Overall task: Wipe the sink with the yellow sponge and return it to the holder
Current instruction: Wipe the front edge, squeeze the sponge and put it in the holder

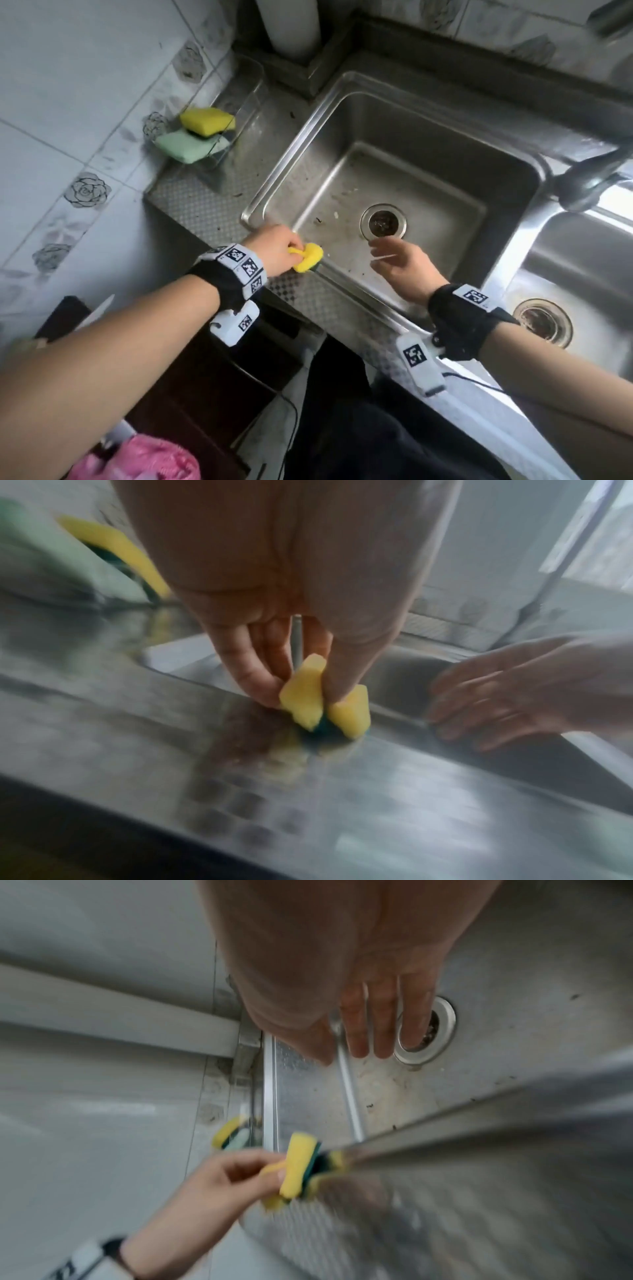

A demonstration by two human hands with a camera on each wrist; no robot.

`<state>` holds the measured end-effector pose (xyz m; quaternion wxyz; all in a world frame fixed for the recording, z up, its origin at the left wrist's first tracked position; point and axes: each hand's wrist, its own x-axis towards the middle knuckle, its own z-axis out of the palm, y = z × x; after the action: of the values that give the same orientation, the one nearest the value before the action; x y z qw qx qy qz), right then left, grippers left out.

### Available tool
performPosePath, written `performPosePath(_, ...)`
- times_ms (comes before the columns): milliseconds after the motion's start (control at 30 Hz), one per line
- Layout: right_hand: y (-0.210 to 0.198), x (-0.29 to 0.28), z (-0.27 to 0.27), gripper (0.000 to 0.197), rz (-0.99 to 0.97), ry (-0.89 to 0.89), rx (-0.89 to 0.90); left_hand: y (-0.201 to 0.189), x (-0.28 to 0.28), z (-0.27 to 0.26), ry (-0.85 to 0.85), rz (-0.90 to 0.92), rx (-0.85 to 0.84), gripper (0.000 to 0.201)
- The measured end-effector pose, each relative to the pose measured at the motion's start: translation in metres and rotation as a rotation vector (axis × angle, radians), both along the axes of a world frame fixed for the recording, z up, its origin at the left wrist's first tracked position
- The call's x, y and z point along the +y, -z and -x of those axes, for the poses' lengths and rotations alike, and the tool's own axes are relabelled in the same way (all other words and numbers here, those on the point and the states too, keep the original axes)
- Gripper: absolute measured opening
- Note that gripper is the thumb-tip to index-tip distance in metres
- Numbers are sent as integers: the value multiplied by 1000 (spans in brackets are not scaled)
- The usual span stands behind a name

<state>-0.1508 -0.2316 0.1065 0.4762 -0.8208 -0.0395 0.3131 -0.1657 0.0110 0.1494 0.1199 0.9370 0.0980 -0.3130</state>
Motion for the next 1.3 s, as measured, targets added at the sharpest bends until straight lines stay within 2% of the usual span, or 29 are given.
performPosePath(100,-8,-15,37,40,60,-197,-107,13,-75,27,90,178,15,24)
performPosePath(167,-12,-37,52,36,168,-307,-205,18,-126,44,189,221,8,23)
performPosePath(267,-20,-79,63,29,333,-349,-222,22,-179,58,312,252,-9,20)
performPosePath(400,-21,-118,70,24,401,-368,-268,24,-224,59,392,243,-3,21)
performPosePath(466,-16,-132,59,20,431,-322,-312,23,-242,48,373,255,-30,24)
performPosePath(566,-7,-150,20,26,487,-168,-410,29,-265,5,313,287,-152,24)
performPosePath(633,-4,-158,-9,29,538,-23,-477,36,-280,-33,307,295,-214,26)
performPosePath(700,-1,-167,-32,25,563,146,-447,37,-295,-63,311,301,-247,26)
performPosePath(766,0,-172,-41,16,580,230,-362,30,-301,-73,403,234,-226,25)
performPosePath(833,-4,-172,-29,18,596,140,-261,19,-294,-61,569,137,-177,24)
performPosePath(900,-15,-163,2,25,555,6,-151,15,-278,-34,647,126,-103,19)
performPosePath(1066,-26,-142,78,26,480,-192,-92,33,-244,39,623,218,113,23)
performPosePath(1199,-26,-130,87,27,490,-192,-83,36,-231,57,726,170,34,21)
performPosePath(1299,-23,-106,79,29,485,-261,-88,33,-211,54,702,107,18,20)
